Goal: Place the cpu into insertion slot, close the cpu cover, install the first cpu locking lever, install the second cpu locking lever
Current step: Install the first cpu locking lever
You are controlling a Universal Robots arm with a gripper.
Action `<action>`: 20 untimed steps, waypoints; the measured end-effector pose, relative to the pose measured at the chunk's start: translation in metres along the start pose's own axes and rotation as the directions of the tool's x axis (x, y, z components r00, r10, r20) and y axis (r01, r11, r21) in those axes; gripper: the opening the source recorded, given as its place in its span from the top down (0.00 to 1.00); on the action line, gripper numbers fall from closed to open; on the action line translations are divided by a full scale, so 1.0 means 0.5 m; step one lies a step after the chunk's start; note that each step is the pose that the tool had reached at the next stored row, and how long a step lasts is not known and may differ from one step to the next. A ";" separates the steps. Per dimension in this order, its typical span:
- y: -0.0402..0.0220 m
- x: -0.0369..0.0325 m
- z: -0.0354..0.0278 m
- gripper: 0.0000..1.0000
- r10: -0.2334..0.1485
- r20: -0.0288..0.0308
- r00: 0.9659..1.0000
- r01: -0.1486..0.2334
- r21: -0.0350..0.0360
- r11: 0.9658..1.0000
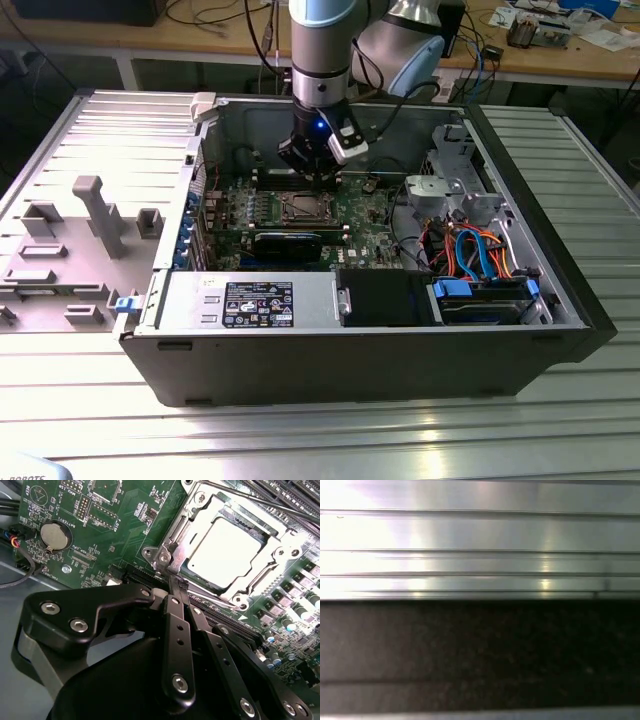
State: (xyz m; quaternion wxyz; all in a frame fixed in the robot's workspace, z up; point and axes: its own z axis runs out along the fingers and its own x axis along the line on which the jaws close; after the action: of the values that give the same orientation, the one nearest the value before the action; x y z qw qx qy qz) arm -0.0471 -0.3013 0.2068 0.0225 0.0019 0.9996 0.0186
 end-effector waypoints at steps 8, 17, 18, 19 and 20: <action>0.000 0.000 0.004 0.89 0.000 0.000 1.000 0.000 0.004 1.000; -0.003 0.000 0.007 0.89 0.000 0.000 1.000 0.000 0.005 1.000; -0.003 0.000 0.008 0.89 0.000 0.000 1.000 0.000 0.005 1.000; -0.003 0.000 0.009 0.89 0.000 0.000 1.000 0.000 0.005 1.000; -0.003 0.000 0.009 0.89 0.000 0.000 1.000 0.000 0.005 1.000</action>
State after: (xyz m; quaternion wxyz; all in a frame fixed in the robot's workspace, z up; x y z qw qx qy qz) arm -0.0470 -0.3028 0.2023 0.0225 0.0018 0.9996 0.0161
